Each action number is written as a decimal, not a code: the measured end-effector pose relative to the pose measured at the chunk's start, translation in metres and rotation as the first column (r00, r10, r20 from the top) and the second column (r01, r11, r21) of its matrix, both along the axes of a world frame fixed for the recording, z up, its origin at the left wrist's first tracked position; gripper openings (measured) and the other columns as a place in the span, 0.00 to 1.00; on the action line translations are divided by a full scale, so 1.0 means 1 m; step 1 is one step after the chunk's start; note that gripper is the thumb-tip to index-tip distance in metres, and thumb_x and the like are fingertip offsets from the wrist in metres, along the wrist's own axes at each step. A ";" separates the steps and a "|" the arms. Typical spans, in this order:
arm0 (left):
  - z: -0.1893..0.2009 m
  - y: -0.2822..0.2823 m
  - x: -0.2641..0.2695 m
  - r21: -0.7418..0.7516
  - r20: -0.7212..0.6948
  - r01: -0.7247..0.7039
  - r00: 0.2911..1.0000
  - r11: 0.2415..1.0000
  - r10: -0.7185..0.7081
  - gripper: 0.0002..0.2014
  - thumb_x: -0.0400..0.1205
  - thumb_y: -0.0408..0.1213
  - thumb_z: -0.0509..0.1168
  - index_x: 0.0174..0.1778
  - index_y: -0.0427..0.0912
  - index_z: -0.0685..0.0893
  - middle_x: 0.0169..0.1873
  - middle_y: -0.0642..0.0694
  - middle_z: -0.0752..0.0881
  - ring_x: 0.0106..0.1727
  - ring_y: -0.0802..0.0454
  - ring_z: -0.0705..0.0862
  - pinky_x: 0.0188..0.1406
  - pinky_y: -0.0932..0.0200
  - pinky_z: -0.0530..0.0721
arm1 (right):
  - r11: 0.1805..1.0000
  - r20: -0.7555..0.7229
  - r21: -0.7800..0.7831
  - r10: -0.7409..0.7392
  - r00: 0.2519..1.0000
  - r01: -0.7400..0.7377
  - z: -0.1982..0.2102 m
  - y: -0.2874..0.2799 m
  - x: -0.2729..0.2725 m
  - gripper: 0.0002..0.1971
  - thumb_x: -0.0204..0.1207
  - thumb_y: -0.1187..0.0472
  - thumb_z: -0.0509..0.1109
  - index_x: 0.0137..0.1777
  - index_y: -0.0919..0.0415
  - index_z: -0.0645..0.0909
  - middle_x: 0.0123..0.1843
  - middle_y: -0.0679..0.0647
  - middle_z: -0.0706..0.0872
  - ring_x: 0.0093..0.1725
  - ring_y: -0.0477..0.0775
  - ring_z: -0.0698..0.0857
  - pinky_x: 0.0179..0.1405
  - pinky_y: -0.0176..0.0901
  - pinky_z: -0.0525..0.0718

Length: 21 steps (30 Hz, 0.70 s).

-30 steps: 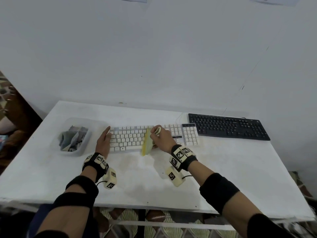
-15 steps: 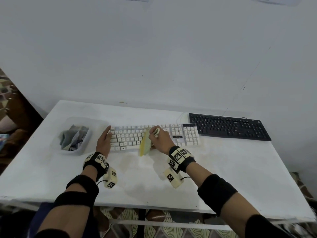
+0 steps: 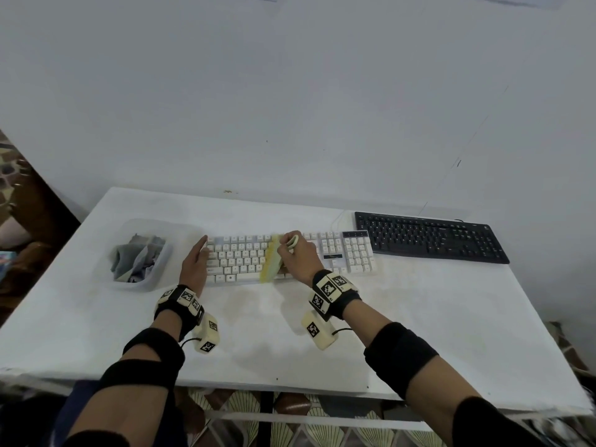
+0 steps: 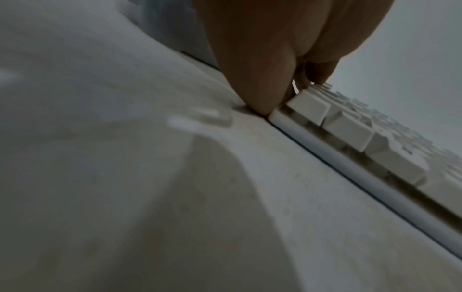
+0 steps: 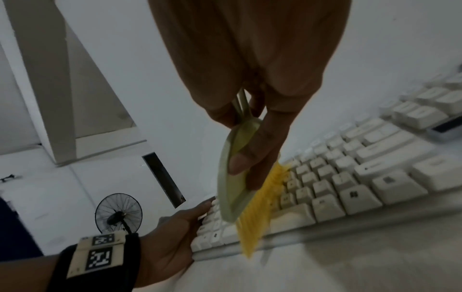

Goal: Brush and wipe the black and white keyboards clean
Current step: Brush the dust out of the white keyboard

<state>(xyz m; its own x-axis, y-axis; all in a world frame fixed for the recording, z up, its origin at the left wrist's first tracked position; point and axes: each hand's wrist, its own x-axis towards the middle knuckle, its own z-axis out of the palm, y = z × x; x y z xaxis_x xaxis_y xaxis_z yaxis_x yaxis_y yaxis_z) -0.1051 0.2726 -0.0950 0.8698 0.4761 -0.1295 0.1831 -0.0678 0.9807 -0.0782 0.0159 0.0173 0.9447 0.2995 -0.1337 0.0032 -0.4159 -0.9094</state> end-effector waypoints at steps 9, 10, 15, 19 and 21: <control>-0.003 0.001 0.002 0.019 0.001 0.000 1.000 1.000 0.000 0.20 0.94 0.37 0.56 0.83 0.47 0.76 0.78 0.43 0.79 0.77 0.47 0.78 0.76 0.55 0.73 | 0.970 0.059 0.151 -0.199 0.978 0.188 0.010 -0.002 0.014 0.02 0.88 0.61 0.63 0.57 0.57 0.73 0.56 0.59 0.84 0.45 0.53 0.90 0.40 0.54 0.93; -0.002 0.000 0.001 0.023 -0.003 0.003 1.000 1.000 -0.003 0.20 0.94 0.37 0.56 0.83 0.46 0.76 0.79 0.43 0.78 0.77 0.47 0.78 0.77 0.55 0.73 | 0.979 0.081 0.111 -0.180 0.980 0.171 0.006 0.001 0.012 0.03 0.88 0.60 0.63 0.57 0.56 0.72 0.55 0.58 0.84 0.47 0.57 0.90 0.42 0.60 0.93; -0.003 0.001 0.002 0.011 -0.001 -0.003 1.000 1.000 0.003 0.20 0.94 0.37 0.56 0.83 0.47 0.76 0.79 0.43 0.78 0.78 0.46 0.77 0.79 0.52 0.73 | 0.998 0.075 -0.059 0.035 0.997 -0.031 -0.007 0.006 -0.001 0.03 0.86 0.61 0.64 0.57 0.55 0.73 0.49 0.55 0.85 0.39 0.55 0.87 0.39 0.50 0.90; -0.006 0.002 0.002 0.002 -0.002 0.004 1.000 1.000 -0.004 0.20 0.94 0.38 0.56 0.82 0.49 0.76 0.79 0.43 0.78 0.78 0.45 0.78 0.82 0.46 0.73 | 0.997 -0.045 0.072 -0.011 0.999 0.014 0.005 -0.006 0.008 0.02 0.84 0.63 0.66 0.54 0.58 0.77 0.53 0.61 0.87 0.44 0.57 0.91 0.38 0.48 0.93; -0.005 0.002 0.002 0.003 -0.004 -0.001 1.000 1.000 0.001 0.20 0.94 0.38 0.56 0.82 0.49 0.77 0.79 0.44 0.79 0.77 0.45 0.78 0.81 0.48 0.74 | 0.983 -0.040 0.152 -0.097 0.994 0.102 0.010 -0.006 0.013 0.02 0.85 0.63 0.66 0.53 0.56 0.76 0.55 0.63 0.85 0.45 0.61 0.91 0.40 0.56 0.93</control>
